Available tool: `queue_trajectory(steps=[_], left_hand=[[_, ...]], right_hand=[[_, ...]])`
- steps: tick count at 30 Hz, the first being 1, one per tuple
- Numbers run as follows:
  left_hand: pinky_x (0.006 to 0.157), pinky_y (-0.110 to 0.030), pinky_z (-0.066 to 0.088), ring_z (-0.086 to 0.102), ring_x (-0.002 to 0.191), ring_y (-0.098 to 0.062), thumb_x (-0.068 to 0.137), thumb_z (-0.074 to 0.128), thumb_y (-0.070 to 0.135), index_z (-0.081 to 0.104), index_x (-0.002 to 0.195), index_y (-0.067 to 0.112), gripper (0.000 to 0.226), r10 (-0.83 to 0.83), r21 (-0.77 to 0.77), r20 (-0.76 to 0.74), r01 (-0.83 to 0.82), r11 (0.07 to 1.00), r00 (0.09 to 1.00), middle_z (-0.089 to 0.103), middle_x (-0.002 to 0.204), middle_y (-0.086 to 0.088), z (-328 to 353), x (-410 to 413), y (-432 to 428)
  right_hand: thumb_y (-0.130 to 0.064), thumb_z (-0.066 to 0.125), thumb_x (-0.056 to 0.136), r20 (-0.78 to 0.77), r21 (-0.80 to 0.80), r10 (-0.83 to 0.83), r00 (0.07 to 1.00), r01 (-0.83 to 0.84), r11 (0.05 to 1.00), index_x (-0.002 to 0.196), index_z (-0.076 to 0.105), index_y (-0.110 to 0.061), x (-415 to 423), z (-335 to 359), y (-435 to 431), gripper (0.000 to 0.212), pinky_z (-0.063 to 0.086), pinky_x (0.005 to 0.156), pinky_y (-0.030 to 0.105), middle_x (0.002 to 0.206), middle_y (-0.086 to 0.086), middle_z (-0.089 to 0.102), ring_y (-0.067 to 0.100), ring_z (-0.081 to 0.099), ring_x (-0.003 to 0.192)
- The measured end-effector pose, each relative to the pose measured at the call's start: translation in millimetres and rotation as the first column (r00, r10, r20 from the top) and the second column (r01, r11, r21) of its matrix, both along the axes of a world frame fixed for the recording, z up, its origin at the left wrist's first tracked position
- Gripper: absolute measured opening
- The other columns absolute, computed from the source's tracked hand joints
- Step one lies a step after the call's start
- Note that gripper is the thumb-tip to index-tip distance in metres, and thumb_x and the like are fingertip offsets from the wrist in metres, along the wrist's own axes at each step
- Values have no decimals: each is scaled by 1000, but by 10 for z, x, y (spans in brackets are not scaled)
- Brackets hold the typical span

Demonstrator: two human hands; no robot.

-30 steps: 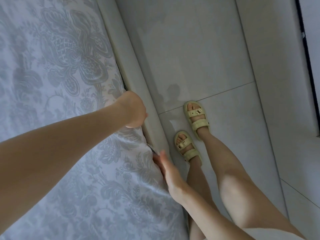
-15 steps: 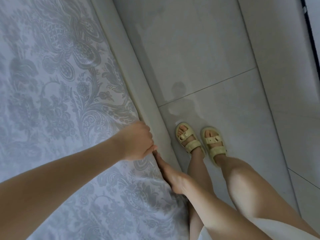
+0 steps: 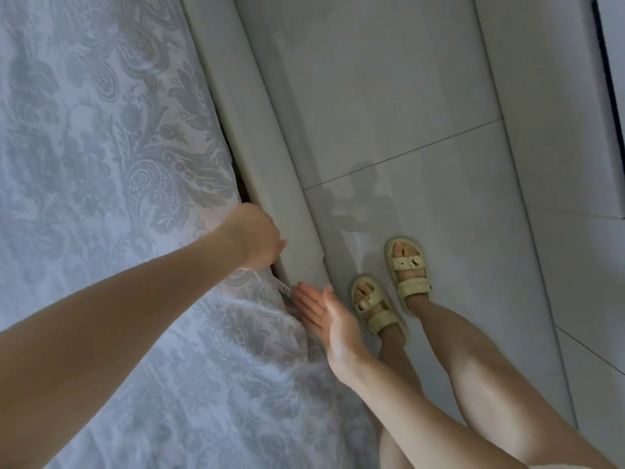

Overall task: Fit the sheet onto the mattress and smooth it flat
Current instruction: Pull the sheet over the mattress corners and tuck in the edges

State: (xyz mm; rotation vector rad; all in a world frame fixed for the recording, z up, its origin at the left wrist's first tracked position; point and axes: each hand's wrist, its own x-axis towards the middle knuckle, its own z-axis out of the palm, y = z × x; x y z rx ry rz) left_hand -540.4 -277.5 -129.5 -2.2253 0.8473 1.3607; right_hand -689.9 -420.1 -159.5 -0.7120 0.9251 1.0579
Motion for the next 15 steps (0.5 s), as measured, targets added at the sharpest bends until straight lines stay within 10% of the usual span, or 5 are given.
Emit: queue_trajectory(steps=[8, 15], left_hand=[[71, -30, 44, 45, 67, -17, 101, 16, 34, 36, 54, 17, 55, -49, -28, 67, 51, 998, 997, 37, 55, 4, 137, -65, 164], [70, -29, 43, 48, 60, -15, 101, 11, 38, 47, 57, 16, 61, -19, -91, 101, 28, 995, 995, 48, 57, 3, 75, -84, 191]], right_hand=[[-76, 19, 86, -22, 421, 174, 985, -148, 895, 123, 59, -28, 114, -232, 484, 72, 36, 107, 34, 121, -1, 64, 17, 55, 119], [-76, 36, 82, -69, 297, 261, 963, -230, 927, 122, 62, -26, -45, -407, 623, 69, 39, 107, 37, 126, 6, 62, 21, 57, 117]])
